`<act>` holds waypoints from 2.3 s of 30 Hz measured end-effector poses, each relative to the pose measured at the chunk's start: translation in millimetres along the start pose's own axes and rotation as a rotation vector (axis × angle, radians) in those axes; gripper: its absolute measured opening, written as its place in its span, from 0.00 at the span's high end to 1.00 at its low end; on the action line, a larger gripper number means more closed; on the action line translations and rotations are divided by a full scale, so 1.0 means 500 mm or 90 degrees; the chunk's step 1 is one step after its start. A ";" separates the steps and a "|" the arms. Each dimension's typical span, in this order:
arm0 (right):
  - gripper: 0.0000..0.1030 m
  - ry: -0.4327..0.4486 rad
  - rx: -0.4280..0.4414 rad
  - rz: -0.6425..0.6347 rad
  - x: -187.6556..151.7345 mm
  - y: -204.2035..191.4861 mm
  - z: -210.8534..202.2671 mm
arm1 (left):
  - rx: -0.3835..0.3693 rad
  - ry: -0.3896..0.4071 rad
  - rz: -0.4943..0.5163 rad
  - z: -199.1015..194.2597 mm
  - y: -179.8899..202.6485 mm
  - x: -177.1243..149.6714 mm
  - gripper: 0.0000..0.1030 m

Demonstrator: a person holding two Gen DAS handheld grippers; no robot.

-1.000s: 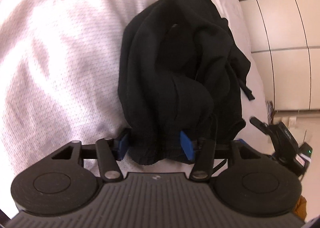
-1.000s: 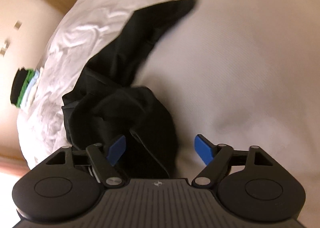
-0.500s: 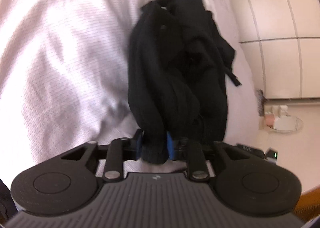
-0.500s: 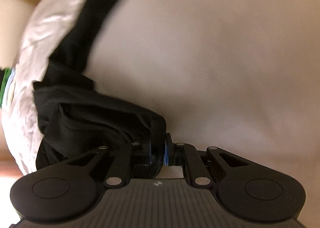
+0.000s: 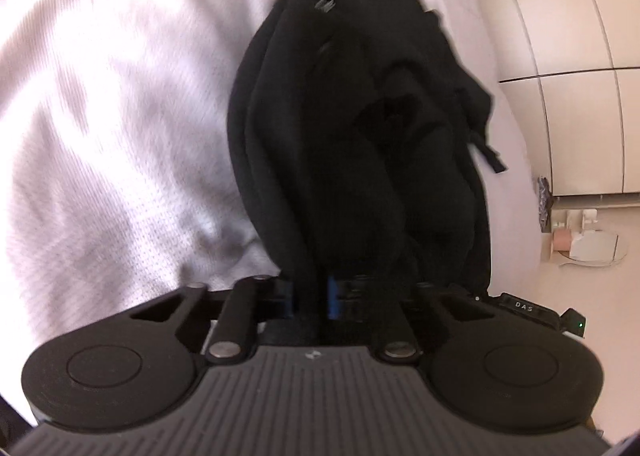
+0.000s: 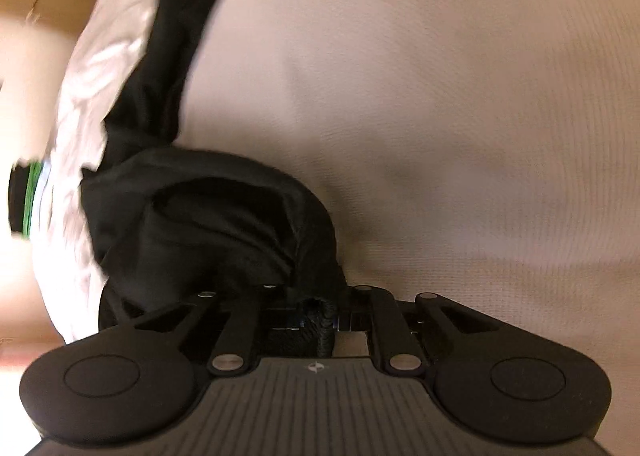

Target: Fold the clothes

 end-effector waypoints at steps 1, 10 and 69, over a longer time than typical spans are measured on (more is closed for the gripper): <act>0.89 -0.002 0.016 -0.005 -0.002 -0.019 -0.015 | -0.006 0.018 0.011 -0.030 0.012 0.005 0.92; 0.89 0.029 0.314 -0.069 -0.006 -0.307 -0.210 | -0.093 0.337 0.125 -0.478 0.170 0.149 0.94; 0.88 0.220 0.716 -0.466 0.224 -1.476 -0.357 | 0.099 0.918 0.267 -1.308 0.550 0.219 0.95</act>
Point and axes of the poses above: each gripper's, at about its wrist camera, not at the fingertips, and z roughly the way its jaws point, y to its right, x to its top, the point moved 4 cm from there along z, roughly the way its jaws point, and after that the axes turned 15 degrees about x, right-handed, at the moved point
